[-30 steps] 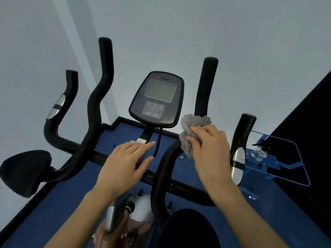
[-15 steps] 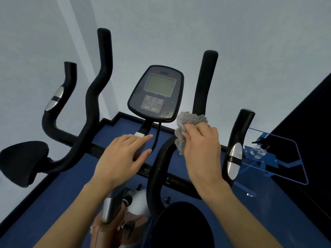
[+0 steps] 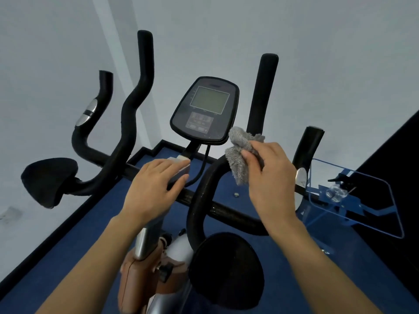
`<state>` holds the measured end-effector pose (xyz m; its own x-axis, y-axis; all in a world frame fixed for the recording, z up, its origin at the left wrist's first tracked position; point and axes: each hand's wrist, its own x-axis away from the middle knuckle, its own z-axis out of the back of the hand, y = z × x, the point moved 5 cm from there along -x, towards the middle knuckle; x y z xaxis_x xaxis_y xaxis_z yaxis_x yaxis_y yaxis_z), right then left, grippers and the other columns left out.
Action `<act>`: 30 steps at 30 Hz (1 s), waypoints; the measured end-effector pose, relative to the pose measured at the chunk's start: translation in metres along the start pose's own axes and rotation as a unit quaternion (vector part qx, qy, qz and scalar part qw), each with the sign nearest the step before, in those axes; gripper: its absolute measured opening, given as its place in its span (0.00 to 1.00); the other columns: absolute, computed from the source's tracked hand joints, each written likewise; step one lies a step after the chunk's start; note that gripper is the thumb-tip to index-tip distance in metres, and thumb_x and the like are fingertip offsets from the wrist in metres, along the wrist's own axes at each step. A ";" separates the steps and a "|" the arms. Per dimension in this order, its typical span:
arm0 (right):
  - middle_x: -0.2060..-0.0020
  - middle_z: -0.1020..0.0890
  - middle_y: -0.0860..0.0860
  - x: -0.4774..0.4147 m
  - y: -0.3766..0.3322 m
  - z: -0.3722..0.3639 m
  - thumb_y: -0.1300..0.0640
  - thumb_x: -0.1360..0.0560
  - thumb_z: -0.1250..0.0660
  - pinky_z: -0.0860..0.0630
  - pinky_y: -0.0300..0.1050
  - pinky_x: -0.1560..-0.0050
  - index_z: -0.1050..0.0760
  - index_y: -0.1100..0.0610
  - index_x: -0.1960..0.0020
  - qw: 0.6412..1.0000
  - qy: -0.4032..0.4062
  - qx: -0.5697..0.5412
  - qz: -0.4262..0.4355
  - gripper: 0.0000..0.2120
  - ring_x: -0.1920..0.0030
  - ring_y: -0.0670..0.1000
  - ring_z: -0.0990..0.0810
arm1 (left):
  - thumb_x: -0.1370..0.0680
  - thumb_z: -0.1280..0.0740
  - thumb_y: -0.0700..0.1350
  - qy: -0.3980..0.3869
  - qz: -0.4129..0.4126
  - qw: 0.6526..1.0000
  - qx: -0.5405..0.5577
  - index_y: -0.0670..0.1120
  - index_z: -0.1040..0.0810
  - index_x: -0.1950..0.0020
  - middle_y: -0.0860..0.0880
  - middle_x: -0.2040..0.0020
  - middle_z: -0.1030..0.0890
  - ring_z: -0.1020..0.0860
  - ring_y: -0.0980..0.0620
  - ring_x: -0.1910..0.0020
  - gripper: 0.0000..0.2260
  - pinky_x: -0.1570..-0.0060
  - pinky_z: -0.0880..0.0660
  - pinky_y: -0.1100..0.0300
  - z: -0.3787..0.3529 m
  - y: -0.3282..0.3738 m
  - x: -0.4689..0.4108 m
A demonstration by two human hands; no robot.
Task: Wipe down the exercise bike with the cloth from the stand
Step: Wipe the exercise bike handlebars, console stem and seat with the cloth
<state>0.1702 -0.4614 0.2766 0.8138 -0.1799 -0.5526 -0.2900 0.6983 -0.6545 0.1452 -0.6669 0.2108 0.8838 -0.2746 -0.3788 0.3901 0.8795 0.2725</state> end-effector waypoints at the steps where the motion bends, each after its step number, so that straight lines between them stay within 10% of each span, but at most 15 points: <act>1: 0.54 0.26 0.48 -0.001 -0.001 -0.001 0.61 0.24 0.36 0.31 0.38 0.51 0.23 0.60 0.44 1.000 -0.004 0.003 0.012 0.10 0.53 0.51 0.24 | 0.22 0.46 0.56 0.002 0.003 1.000 -0.004 0.51 0.27 0.34 0.53 0.44 0.21 0.26 0.51 0.42 0.20 0.41 0.33 0.54 0.000 0.000 0.002; 8: 0.52 0.24 0.50 0.001 0.000 -0.024 0.63 0.26 0.33 0.42 0.18 0.50 0.23 0.60 0.44 0.996 -0.068 0.043 0.037 0.11 0.50 0.47 0.34 | 0.22 0.45 0.55 0.019 0.013 1.000 0.001 0.49 0.26 0.35 0.52 0.42 0.22 0.26 0.52 0.43 0.20 0.42 0.32 0.56 0.001 -0.002 0.005; 16: 0.58 0.20 0.55 0.032 -0.008 -0.032 0.67 0.29 0.31 0.30 0.36 0.57 0.21 0.62 0.47 0.995 -0.067 0.073 0.032 0.11 0.57 0.54 0.25 | 0.22 0.45 0.55 0.022 -0.004 1.000 0.001 0.50 0.27 0.34 0.54 0.42 0.22 0.27 0.52 0.42 0.20 0.42 0.34 0.57 0.002 -0.001 0.003; 21: 0.58 0.22 0.52 0.014 -0.010 -0.021 0.66 0.27 0.34 0.32 0.26 0.56 0.21 0.63 0.48 0.997 -0.038 0.060 0.034 0.08 0.57 0.50 0.28 | 0.21 0.46 0.55 0.026 -0.010 1.000 0.000 0.50 0.26 0.36 0.53 0.44 0.21 0.26 0.51 0.43 0.19 0.43 0.34 0.58 0.002 0.002 0.006; 24: 0.56 0.21 0.56 0.016 -0.012 -0.035 0.70 0.28 0.33 0.26 0.41 0.57 0.21 0.64 0.48 0.994 -0.047 0.098 0.034 0.09 0.54 0.55 0.27 | 0.22 0.46 0.55 0.031 -0.007 0.999 0.002 0.50 0.26 0.35 0.53 0.44 0.21 0.26 0.51 0.43 0.20 0.43 0.35 0.59 0.002 0.003 0.005; 30: 0.59 0.25 0.48 0.024 -0.014 -0.033 0.65 0.27 0.34 0.36 0.22 0.55 0.21 0.60 0.47 0.994 -0.097 0.047 0.017 0.09 0.57 0.45 0.29 | 0.22 0.44 0.55 0.034 -0.005 0.999 0.013 0.50 0.25 0.36 0.53 0.43 0.21 0.26 0.51 0.43 0.19 0.43 0.35 0.59 0.003 0.003 0.004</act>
<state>0.1772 -0.4979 0.2553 0.8886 -0.0252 -0.4579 -0.2780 0.7645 -0.5816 0.1503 -0.6662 0.2129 0.8604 -0.2556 -0.4408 0.4064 0.8661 0.2912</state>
